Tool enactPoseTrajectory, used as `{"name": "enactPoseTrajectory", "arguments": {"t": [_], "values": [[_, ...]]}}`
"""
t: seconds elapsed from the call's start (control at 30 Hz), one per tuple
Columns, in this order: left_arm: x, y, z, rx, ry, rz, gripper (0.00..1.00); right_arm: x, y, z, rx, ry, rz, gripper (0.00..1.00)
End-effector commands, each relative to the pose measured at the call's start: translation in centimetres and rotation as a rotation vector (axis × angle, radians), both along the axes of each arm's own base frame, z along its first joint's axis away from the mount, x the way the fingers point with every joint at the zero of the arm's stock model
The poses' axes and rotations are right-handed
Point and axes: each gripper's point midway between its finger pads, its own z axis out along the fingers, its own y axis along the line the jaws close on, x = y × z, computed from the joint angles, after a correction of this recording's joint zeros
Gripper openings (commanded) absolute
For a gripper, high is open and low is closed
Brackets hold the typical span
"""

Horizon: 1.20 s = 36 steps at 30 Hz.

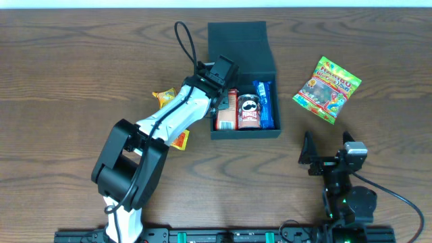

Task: Pack container
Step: 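Release the Hello Panda box and push it into the box's left side, then withdraw the left gripper to the left side of the table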

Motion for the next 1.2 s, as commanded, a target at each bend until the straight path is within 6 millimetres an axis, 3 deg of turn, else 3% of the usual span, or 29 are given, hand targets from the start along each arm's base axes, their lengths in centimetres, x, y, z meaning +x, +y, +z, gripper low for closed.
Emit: {"name": "enactPoseTrajectory", "arguments": {"t": [0.0,0.1,0.23,0.43,0.57,0.67,0.77,0.83,0.93,1.17], "values": [[0.9,0.2,0.5,0.017,-0.024,-0.001,0.56,0.0,0.0,0.0,0.011,0.0,0.003,0.99],[1.1,0.2,0.9,0.015,-0.036,0.001,0.56,0.0,0.0,0.0,0.011,0.0,0.003,0.99],[1.6,-0.1,3.1,-0.003,-0.074,-0.006,0.54,0.0,0.0,0.0,0.011,0.0,0.003,0.99],[1.5,0.0,9.7,-0.012,-0.133,-0.046,0.51,0.0,0.0,0.0,0.011,0.0,0.003,0.99],[0.1,1.1,15.2,0.006,-0.178,-0.105,0.38,0.0,0.0,0.0,0.011,0.0,0.003,0.99],[-1.6,3.5,19.2,0.055,-0.231,-0.095,0.37,0.0,0.0,0.0,0.011,0.0,0.003,0.99],[-3.8,7.2,23.0,0.129,-0.296,-0.051,0.46,0.0,0.0,0.0,0.011,0.0,0.003,0.99],[-5.4,9.1,24.8,0.164,-0.312,-0.082,0.46,0.0,0.0,0.0,0.011,0.0,0.003,0.99],[-8.0,11.4,26.2,0.158,-0.294,-0.101,0.46,0.0,0.0,0.0,0.011,0.0,0.003,0.99],[-11.9,15.4,26.5,0.113,-0.28,-0.067,0.46,0.0,0.0,0.0,0.011,0.0,0.003,0.99]]}}
